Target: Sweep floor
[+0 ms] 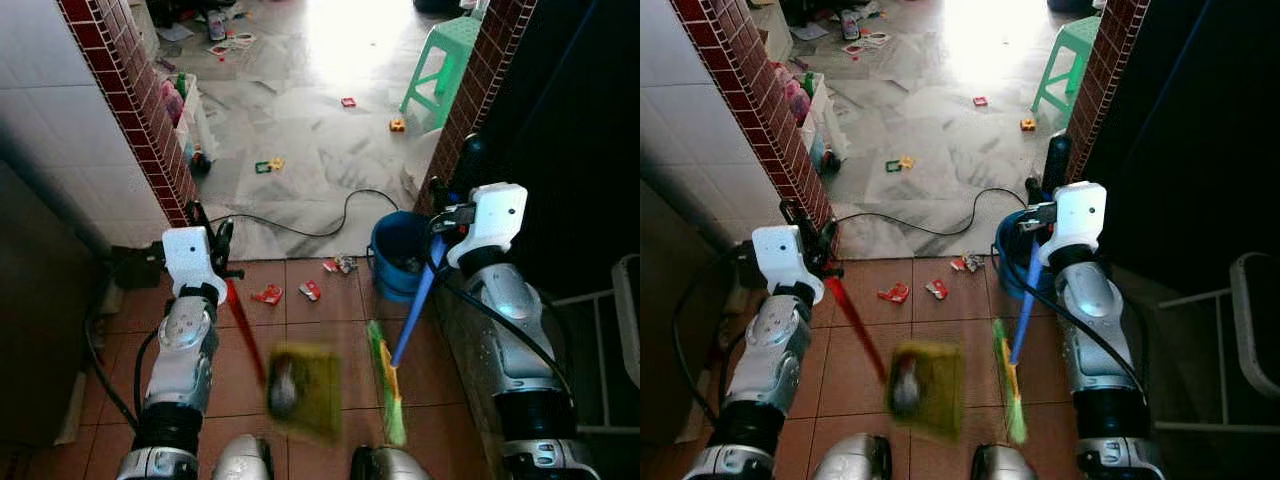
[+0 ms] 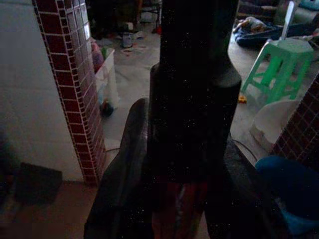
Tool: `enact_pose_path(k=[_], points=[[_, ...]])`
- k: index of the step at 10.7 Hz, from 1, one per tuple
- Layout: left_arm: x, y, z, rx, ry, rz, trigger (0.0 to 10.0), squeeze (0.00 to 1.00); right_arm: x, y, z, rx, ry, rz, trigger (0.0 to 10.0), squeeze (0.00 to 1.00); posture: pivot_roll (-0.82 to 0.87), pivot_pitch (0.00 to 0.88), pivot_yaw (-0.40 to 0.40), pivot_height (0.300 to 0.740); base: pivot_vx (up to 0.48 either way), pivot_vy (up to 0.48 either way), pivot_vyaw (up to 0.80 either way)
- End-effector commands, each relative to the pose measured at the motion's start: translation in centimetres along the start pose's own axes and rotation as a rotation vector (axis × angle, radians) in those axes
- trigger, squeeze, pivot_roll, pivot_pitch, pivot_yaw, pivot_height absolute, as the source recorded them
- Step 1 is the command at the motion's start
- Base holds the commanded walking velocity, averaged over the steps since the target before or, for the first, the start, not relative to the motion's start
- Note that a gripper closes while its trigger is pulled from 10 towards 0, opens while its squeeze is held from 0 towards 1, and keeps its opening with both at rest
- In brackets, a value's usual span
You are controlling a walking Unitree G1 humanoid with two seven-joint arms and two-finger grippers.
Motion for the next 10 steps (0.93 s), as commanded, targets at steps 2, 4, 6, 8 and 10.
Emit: enact_pose_path(k=[2,4,6,8,10], points=[[0.57,0.21,2.40,0.085,-0.018,-0.018,10.0,0.00,0.04,0.16,0.77,0.039,-0.005,-0.002,10.0,0.00,-0.04,0.000,-0.003,0.740,0.000,0.000,0.00],[0.20,-0.09,2.95,0.095,0.007,0.001,10.0,0.00,0.12,0.22,0.61,0.034,-0.006,-0.005,10.0,0.00,-0.03,0.000,-0.005,0.740,0.000,0.000,0.00],[0.26,-0.31,2.81,0.078,0.004,0.002,10.0,0.00,-0.26,0.43,0.56,0.032,0.001,0.007,10.0,0.00,-0.03,0.000,-0.010,0.740,0.000,0.000,0.00],[0.43,-0.45,2.84,0.071,-0.002,0.001,10.0,0.00,-0.16,0.48,0.52,0.028,0.003,0.008,10.0,0.00,-0.03,0.000,-0.010,0.740,0.000,0.127,0.00],[0.57,-0.51,2.72,0.058,-0.006,0.002,10.0,0.00,-0.04,0.49,0.50,0.025,0.002,0.007,10.0,0.00,-0.04,0.000,-0.009,0.740,0.000,0.480,0.00]])
Point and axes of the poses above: a point about 5 cm out from each wrist's last joint towards the gripper, its own y axis pointing out of the wrist towards the gripper, its own z axis along the axis of the wrist's last joint, x = y × z, the point moved 2 cm from there along y, pointing out of the wrist towards the gripper, and after that the axes turned 3 degrees about y, right-handed, at the moved point
